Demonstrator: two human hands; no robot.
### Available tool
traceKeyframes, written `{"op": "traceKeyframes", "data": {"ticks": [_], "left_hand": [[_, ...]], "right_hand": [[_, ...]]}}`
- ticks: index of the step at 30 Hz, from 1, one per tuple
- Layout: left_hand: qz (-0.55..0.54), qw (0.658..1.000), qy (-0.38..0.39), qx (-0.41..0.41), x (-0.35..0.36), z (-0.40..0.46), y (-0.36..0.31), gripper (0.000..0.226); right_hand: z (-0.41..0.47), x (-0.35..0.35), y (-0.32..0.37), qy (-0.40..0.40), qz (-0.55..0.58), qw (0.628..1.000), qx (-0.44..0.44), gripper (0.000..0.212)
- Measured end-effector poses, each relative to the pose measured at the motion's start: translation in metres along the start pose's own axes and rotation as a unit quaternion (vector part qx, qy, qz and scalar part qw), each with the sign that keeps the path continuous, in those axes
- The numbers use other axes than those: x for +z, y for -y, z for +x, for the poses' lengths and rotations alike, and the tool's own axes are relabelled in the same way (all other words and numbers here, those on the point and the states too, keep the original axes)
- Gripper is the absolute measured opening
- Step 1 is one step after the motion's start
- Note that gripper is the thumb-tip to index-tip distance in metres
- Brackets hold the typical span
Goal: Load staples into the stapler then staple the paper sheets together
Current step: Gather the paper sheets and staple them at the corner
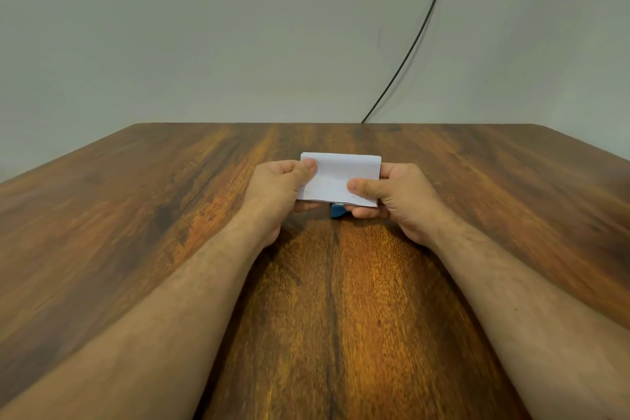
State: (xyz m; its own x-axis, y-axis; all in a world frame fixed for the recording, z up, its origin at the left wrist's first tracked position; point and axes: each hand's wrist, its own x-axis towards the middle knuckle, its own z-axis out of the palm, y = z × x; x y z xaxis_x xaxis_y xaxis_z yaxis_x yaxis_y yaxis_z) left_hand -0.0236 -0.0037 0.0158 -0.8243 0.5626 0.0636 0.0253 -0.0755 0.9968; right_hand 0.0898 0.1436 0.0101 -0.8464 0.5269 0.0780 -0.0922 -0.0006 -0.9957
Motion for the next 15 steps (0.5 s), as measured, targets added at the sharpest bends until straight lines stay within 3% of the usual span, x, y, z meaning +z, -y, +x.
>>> {"op": "traceKeyframes", "data": {"ticks": [4,15], "left_hand": [[-0.011,0.999,0.033,0.009,0.001,-0.002,0.001,0.016],[-0.003,1.000,0.003,0.028,-0.003,0.002,0.010,0.011]], "right_hand": [[-0.001,-0.002,0.000,-0.003,0.005,1.000,0.000,0.023],[-0.002,0.007,-0.004,0.008,-0.044,0.998,-0.041,0.018]]}}
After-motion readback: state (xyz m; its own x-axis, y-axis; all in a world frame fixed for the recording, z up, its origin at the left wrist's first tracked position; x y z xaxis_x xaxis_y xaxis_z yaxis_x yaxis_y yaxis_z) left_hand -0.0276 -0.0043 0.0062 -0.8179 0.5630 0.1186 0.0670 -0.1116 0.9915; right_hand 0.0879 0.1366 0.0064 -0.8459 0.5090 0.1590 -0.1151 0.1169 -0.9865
